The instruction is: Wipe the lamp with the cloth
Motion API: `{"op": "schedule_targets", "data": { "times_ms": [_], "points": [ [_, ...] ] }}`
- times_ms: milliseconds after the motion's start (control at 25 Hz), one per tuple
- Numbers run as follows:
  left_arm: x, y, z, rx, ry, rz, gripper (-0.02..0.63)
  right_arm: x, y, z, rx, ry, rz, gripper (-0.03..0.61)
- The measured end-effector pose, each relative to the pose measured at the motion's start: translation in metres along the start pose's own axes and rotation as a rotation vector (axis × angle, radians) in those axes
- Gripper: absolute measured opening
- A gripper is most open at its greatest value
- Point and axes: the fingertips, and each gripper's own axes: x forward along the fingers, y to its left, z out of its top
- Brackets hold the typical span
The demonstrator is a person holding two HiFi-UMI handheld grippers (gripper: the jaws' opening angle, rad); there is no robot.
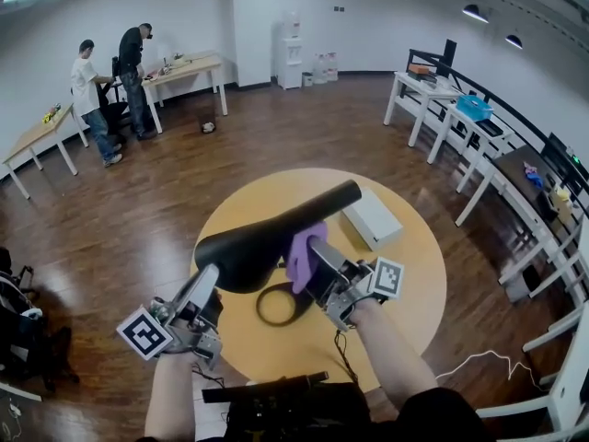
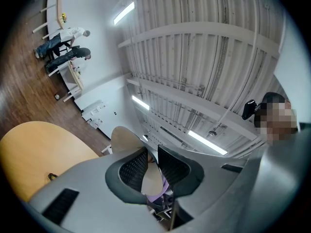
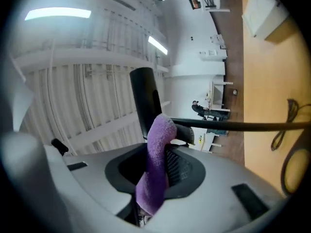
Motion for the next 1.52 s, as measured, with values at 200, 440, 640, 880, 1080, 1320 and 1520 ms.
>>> {"op": "schedule_targets", "data": {
  "times_ms": [200, 440, 640, 880, 1080, 1320, 1520],
  "points": [
    [-0.001, 0.0, 0.002, 0.005, 0.003, 0.003, 0.048, 0.007, -0.008, -0.007, -0.233, 0.152, -0.115, 0.09],
    [-0.002, 0.0, 0.003, -0.009, 0.002, -0.011, 0.048, 0.017, -0.013, -0.025, -0.494, 0.383, -0.212, 0.091],
    [0.0, 0.001, 0.0, -0.019, 0.002, -0.019, 0.048, 0.012, -0.033, -0.047, -0.552, 0.495, -0.238, 0.091],
    [-0.002, 0.001, 0.003, -0.023, 0.003, -0.021, 0.048, 0.006, -0.06, -0.077, -0.621, 0.609, -0.294, 0.091],
    [-0.001, 0.001, 0.001, -0.027, 0.004, -0.028, 0.048, 0.002, -0.071, -0.089, -0.647, 0.631, -0.311, 0.091],
    [0.001, -0.002, -0.001, -0.03, 0.007, -0.032, 0.049, -0.024, -0.033, -0.079, -0.932, 0.659, -0.348, 0.091],
    [-0.002, 0.001, 0.008, -0.036, -0.003, -0.036, 0.049, -0.009, 0.059, -0.015, -1.238, 0.451, -0.358, 0.091]
  ]
}}
